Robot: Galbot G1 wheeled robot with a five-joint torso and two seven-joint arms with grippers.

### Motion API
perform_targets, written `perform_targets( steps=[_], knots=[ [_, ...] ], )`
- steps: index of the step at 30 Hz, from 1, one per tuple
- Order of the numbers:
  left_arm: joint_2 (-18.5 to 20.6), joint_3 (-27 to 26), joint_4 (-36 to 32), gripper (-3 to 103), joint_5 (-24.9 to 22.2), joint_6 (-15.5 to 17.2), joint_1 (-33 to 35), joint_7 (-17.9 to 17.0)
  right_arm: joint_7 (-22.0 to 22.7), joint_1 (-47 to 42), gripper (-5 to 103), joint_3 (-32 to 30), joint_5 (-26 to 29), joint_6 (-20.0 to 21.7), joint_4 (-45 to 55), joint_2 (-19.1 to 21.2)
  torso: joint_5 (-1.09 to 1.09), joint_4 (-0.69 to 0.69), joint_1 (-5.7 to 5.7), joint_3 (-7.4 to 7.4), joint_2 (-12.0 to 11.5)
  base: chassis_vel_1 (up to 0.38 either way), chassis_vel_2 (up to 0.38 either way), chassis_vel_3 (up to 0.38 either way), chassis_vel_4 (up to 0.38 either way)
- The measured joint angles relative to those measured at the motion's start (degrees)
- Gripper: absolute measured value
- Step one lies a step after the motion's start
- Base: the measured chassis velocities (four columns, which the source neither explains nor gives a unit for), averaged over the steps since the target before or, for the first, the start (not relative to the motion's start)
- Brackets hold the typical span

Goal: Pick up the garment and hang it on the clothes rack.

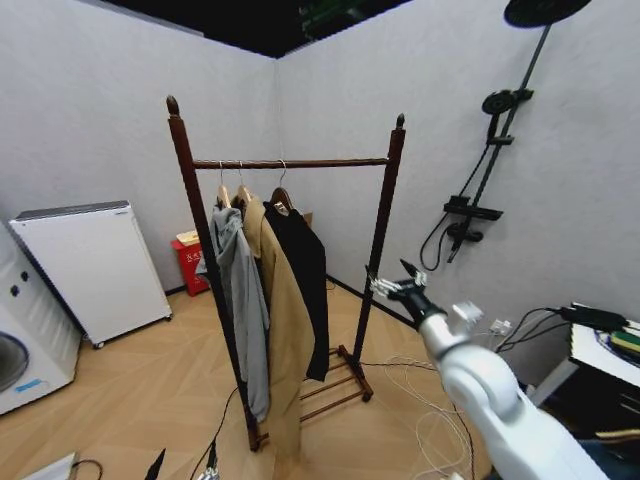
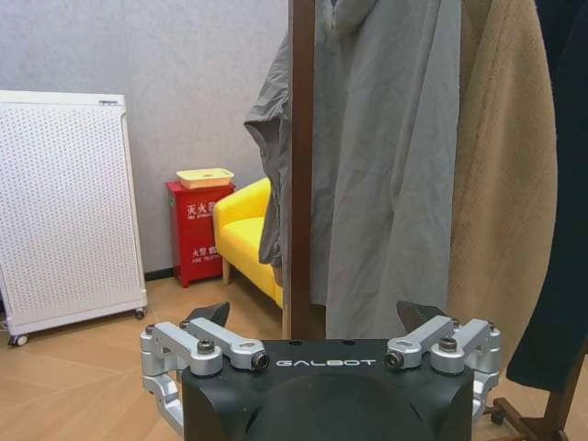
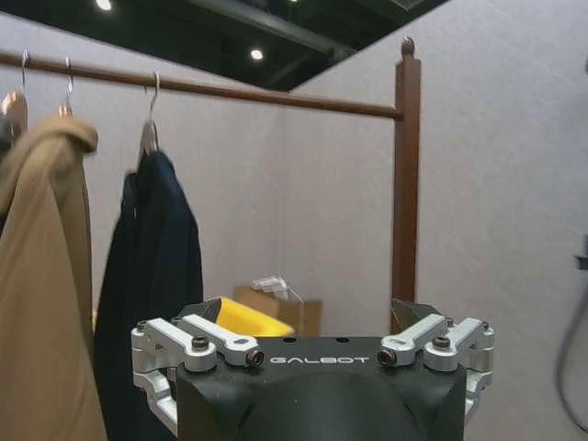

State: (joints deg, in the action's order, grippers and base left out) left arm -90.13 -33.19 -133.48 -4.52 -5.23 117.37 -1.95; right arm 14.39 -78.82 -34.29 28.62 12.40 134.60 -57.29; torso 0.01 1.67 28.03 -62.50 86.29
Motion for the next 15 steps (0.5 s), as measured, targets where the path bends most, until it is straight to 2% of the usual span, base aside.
perform_targets(
  steps=[1,2,5,9,10,15],
  knots=[
    [0.00,0.02,0.00,100,0.00,0.00,0.00,0.00,-0.74,-9.03,100,-1.10,-7.31,-4.39,1.57,-4.64,0.00,0.00,0.00,0.00,0.00,0.000,0.000,0.000,0.000],
    [0.00,0.02,0.00,100,0.00,0.00,0.00,0.00,-0.74,-9.03,100,-1.10,-7.31,-4.39,1.57,-4.64,0.00,0.00,0.00,0.00,0.00,0.000,0.000,0.000,0.000],
    [-0.01,0.01,0.00,100,0.00,0.00,0.00,-0.02,-2.69,-23.92,100,-0.82,-17.88,-12.84,3.60,-13.64,-0.03,0.02,0.00,0.00,0.01,0.000,0.000,0.000,0.000],
    [0.00,0.00,0.00,100,0.00,0.00,0.00,-0.02,-2.96,-26.74,100,-0.46,-20.10,-14.90,3.59,-15.63,-0.02,0.04,0.00,0.00,0.01,0.000,0.000,0.000,0.000],
    [0.00,0.00,0.00,100,0.00,0.00,0.00,-0.02,-3.12,-28.13,100,-0.18,-21.37,-15.99,3.44,-16.67,-0.04,0.00,-0.01,0.00,0.01,0.000,0.000,0.000,0.000],
    [0.00,0.00,0.00,100,0.00,0.00,0.00,-0.02,-3.19,-27.43,100,0.08,-21.50,-16.17,3.07,-16.81,-0.02,-0.02,0.03,-0.02,-0.01,0.000,0.000,0.000,0.000]
  ],
)
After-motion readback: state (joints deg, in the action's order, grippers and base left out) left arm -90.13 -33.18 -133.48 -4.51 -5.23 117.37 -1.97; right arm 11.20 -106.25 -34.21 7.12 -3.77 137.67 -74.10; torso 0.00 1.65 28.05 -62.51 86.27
